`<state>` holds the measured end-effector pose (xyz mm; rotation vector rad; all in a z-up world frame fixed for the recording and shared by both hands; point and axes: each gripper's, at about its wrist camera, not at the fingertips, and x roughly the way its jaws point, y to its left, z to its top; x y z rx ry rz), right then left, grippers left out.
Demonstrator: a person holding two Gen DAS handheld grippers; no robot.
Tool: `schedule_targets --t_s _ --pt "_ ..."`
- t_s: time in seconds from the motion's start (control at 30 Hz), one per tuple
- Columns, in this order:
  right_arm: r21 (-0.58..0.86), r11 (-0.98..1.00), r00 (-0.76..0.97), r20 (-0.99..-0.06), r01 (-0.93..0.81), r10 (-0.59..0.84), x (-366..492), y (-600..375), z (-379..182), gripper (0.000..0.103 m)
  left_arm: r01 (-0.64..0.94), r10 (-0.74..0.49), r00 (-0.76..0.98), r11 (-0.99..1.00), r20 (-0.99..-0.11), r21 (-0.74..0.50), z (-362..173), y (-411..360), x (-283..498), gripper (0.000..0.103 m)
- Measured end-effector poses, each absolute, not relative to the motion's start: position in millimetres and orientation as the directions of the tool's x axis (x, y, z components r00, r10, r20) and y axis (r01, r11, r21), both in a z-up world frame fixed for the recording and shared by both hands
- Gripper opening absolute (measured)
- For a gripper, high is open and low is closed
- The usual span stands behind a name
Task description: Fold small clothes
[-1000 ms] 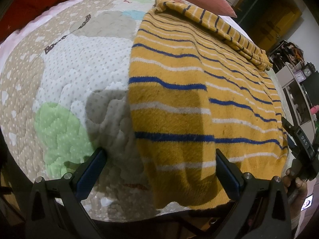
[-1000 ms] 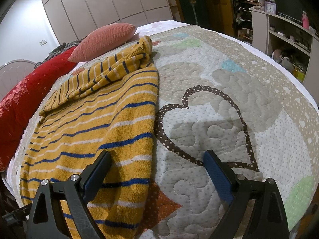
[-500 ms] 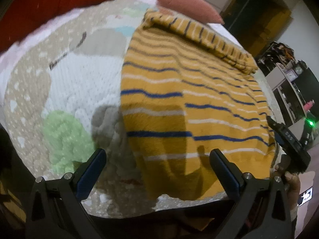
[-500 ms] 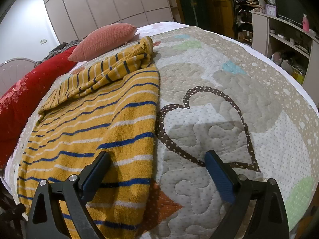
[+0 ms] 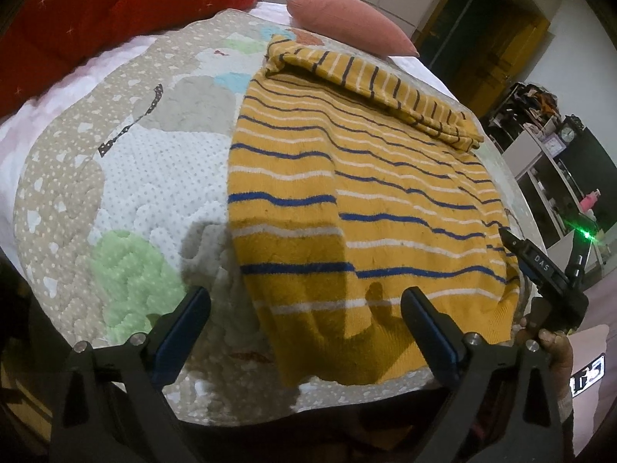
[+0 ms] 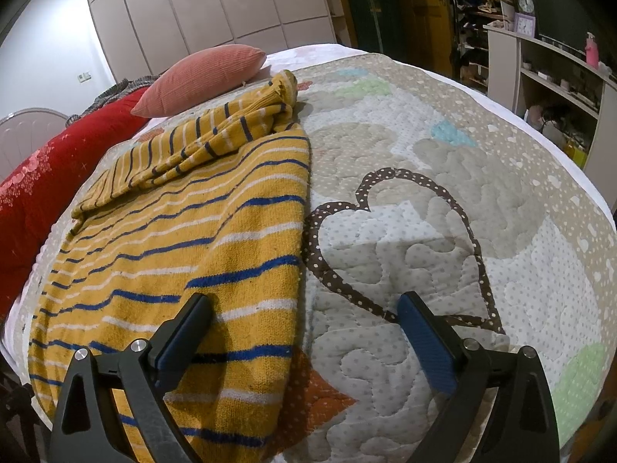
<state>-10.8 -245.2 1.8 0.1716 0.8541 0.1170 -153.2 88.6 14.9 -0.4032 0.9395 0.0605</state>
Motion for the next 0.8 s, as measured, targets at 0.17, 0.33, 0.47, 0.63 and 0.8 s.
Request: schedule_targets --t_s 0.17,0.33,0.47,0.63,0.8 --pt "0.192 0.981 0.654 -0.738 -0.035 0.168 -10 -245 1 0.100 -0.227 -0.123 0.594 0.922 -0.795 -0.313 14 89 -153 0.099" --pt "0.189 0.981 0.655 -0.737 -0.036 0.166 -11 -244 1 0.100 -0.229 -0.128 0.596 0.919 -0.792 -0.321 14 90 -154 0.098" --pt "0.186 0.982 0.656 -0.737 -0.036 0.164 -11 -244 1 0.100 -0.224 -0.137 0.593 0.918 -0.793 -0.326 12 91 -154 0.087" --pt "0.180 0.983 0.658 -0.735 -0.039 0.160 -11 -244 0 0.100 -0.227 -0.137 0.597 0.916 -0.791 -0.330 13 94 -154 0.083" --pt "0.192 0.980 0.657 -0.733 -0.046 0.174 -10 -245 0 0.101 -0.307 -0.088 0.671 0.870 -0.736 -0.385 42 136 -158 0.083"
